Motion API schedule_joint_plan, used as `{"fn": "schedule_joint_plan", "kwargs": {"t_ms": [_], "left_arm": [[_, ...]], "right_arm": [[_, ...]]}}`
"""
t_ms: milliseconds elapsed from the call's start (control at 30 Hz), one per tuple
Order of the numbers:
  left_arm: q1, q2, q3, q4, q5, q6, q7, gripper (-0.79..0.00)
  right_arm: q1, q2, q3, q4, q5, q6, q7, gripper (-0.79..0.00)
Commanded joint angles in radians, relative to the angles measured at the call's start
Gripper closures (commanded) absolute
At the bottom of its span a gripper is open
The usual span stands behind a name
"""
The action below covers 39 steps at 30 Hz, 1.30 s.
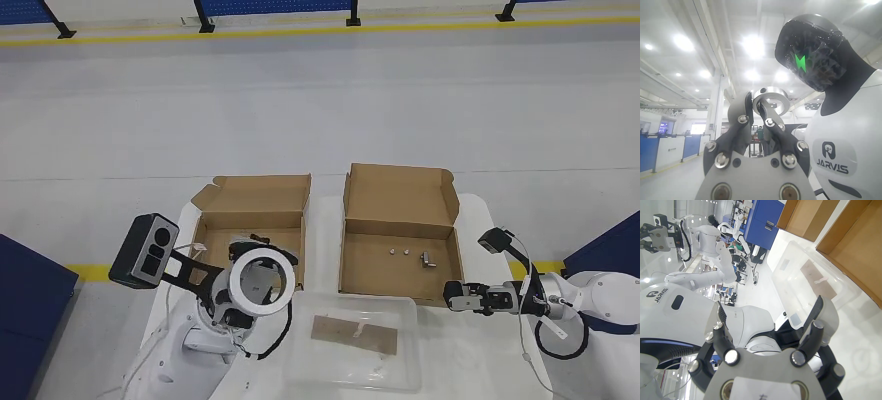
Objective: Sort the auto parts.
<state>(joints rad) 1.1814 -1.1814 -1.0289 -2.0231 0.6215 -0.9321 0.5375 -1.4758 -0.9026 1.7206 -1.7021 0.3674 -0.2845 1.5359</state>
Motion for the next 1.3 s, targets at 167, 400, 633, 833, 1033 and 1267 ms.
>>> {"fn": "schedule_joint_plan", "kwargs": {"t_ms": [167,400,633,833,1033,1267], "left_arm": [[0.008,-0.013,0.000,-0.009,-0.030,-0.007,0.004,0.000],[0.015,-0.024,0.000,-0.013,-0.067,-0.009,-0.017,0.000],[0.015,-0.024,0.000,-0.013,-0.067,-0.009,-0.017,0.000],[0.020,-0.022,-0.018,-0.013,-0.020,0.022,-0.089,0.000],[0.055,-0.014,-0.071,0.041,0.019,0.035,-0.191,0.000],[0.112,0.006,-0.183,0.124,0.078,0.017,-0.309,0.000]], "right_arm": [[0.000,0.000,0.000,0.000,0.000,0.000,0.000,-0.785],[0.000,0.000,0.000,0.000,0.000,0.000,0.000,-0.785],[0.000,0.000,0.000,0.000,0.000,0.000,0.000,-0.785],[0.000,0.000,0.000,0.000,0.000,0.000,0.000,-0.785],[0.000,0.000,0.000,0.000,0.000,0.000,0.000,-0.785],[0.000,0.000,0.000,0.000,0.000,0.000,0.000,-0.785]]}}
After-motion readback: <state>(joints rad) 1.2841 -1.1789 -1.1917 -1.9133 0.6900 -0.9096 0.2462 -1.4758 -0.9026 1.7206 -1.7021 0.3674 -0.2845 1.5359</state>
